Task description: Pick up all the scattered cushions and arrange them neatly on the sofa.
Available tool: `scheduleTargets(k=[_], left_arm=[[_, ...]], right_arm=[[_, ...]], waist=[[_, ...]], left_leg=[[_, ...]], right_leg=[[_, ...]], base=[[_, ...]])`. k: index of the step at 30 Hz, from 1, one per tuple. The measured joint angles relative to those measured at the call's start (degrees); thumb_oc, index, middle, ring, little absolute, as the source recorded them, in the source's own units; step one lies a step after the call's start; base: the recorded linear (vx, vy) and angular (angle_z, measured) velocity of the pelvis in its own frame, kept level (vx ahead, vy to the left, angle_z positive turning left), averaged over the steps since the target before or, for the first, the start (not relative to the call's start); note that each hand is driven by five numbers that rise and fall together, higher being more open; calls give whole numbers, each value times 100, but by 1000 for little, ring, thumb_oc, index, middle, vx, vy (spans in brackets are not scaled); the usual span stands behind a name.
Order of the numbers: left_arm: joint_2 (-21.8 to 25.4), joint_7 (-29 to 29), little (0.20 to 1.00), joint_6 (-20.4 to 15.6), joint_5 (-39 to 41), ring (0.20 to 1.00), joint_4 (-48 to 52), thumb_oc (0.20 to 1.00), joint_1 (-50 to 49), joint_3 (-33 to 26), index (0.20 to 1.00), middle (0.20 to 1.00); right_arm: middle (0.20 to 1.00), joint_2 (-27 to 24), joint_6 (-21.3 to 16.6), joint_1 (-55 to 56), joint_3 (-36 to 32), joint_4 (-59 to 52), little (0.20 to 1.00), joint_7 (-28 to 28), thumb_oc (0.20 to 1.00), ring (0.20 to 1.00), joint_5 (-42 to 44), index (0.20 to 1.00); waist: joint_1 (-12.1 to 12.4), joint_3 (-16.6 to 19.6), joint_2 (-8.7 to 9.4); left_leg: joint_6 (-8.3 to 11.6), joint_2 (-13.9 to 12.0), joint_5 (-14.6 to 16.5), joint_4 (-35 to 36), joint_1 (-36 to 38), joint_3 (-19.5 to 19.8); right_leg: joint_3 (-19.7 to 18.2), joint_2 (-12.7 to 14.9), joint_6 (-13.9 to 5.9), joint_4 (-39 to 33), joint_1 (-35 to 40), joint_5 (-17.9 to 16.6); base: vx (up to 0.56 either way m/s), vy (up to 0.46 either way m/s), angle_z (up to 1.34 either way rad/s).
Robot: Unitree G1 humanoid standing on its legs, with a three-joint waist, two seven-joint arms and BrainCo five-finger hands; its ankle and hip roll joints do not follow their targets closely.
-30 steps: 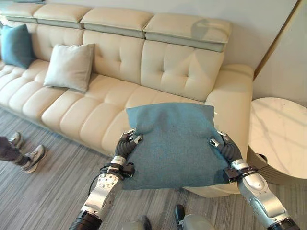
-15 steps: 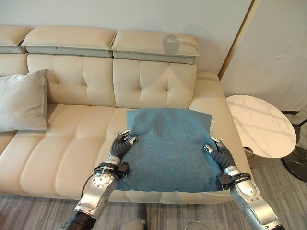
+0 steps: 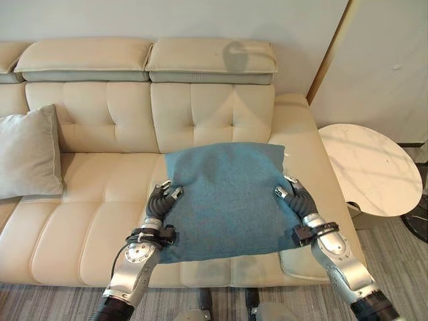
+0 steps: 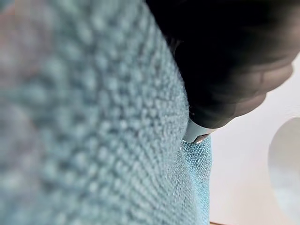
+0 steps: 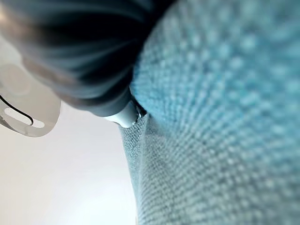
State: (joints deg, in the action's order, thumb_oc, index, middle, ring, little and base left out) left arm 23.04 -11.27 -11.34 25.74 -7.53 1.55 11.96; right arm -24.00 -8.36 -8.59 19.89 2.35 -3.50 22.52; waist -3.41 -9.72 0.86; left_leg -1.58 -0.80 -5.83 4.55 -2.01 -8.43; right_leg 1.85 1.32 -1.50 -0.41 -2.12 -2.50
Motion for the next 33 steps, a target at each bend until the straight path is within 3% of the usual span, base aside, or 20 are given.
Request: scheduleTargets(k=[5, 10, 16, 18, 20, 21, 22, 23, 28, 33], left_arm=[[45, -407, 200, -94, -9, 200, -298, 200, 938, -15, 200, 200], [417, -1172, 200, -311, -48, 200, -1669, 200, 3288, 342, 200, 200], [467, -1696, 200, -473, -38, 200, -3224, 200, 5494, 980, 200, 200], [464, -1802, 200, -518, -36, 200, -4095, 200, 6606, 1328, 200, 200], [476, -1827, 200, -521, -31, 200, -4403, 200, 7210, 1335, 200, 200], [484, -1830, 906, -565, -28, 906, -4753, 906, 7556, 1459, 906, 906], [488, -1845, 1000, -566, 12, 1000, -4882, 1000, 7705, 1510, 1000, 1000], [451, -1852, 1000, -594, 25, 1000, -5348, 1000, 8026, 1637, 1000, 1000], [664, -1556, 1000, -440, 37, 1000, -6304, 1000, 8537, 2126, 1000, 1000], [776, -1170, 1000, -256, 12, 1000, -6352, 1000, 8364, 2175, 1000, 1000]], right_arm=[[200, 135, -66, -1171, 56, 453, 200, -481, 200, 200, -32, 200], [200, 376, -195, -3500, 181, 2036, 200, -1419, 200, 200, -297, 200], [200, 675, -259, -5591, 230, 4106, 200, -2334, 200, 200, -342, 200], [200, 564, -270, -6620, 439, 4994, 200, -2585, 200, 200, -337, 200], [200, 452, -278, -7096, 469, 5133, 200, -2685, 200, 200, -336, 200], [542, 369, -318, -7359, 720, 5337, 542, -2745, 542, 542, -336, 542], [708, 354, -333, -7492, 792, 5454, 708, -2760, 708, 708, -325, 708], [1000, 311, -402, -7749, 1071, 5813, 1000, -2760, 1000, 1000, -201, 1000], [1000, 303, -483, -8040, 1776, 6800, 1000, -1986, 1000, 1000, 1100, 1000], [1000, 250, -336, -7745, 1767, 6827, 1000, -1499, 1000, 1000, 1647, 1000]], waist=[[101, 14, -210], [284, 16, -350], [455, -42, -463], [538, -114, -594], [555, -156, -666], [591, -165, -683], [612, -183, -716], [603, -198, -735], [688, -361, -812], [739, -646, -831]], left_leg=[[64, -12, -149, -9, -660, -19], [94, -21, -418, -9, -1713, -107], [134, -11, -550, -7, -2166, 28], [221, -6, -635, -9, -2395, 228], [252, -15, -677, -6, -2573, 344], [275, -19, -707, -7, -2664, 423], [289, -18, -720, -6, -2707, 477], [333, -20, -752, -7, -2786, 526], [335, -52, -769, -24, -3102, 725], [319, -39, -781, -51, -3309, 835]], right_leg=[[-29, -11, 5, -214, -573, -286], [-68, -9, -75, -227, -1654, -529], [-3, -8, -28, -251, -2065, -647], [127, -8, 17, -248, -2229, -684], [194, -24, 25, -249, -2367, -689], [262, -32, 24, -244, -2439, -686], [300, -32, 5, -240, -2460, -667], [312, -35, 13, -183, -2553, -645], [427, -62, 47, 395, -3078, -354], [459, 2, 75, 1115, -3551, 39]], base=[[-215, -7, -4], [-125, -19, -7], [-18, -35, 5], [-17, -50, 27], [-14, -54, 30], [-11, -49, 22], [-14, -41, 21], [-36, -17, 17], [-34, -46, 9], [-2, -41, 16]])
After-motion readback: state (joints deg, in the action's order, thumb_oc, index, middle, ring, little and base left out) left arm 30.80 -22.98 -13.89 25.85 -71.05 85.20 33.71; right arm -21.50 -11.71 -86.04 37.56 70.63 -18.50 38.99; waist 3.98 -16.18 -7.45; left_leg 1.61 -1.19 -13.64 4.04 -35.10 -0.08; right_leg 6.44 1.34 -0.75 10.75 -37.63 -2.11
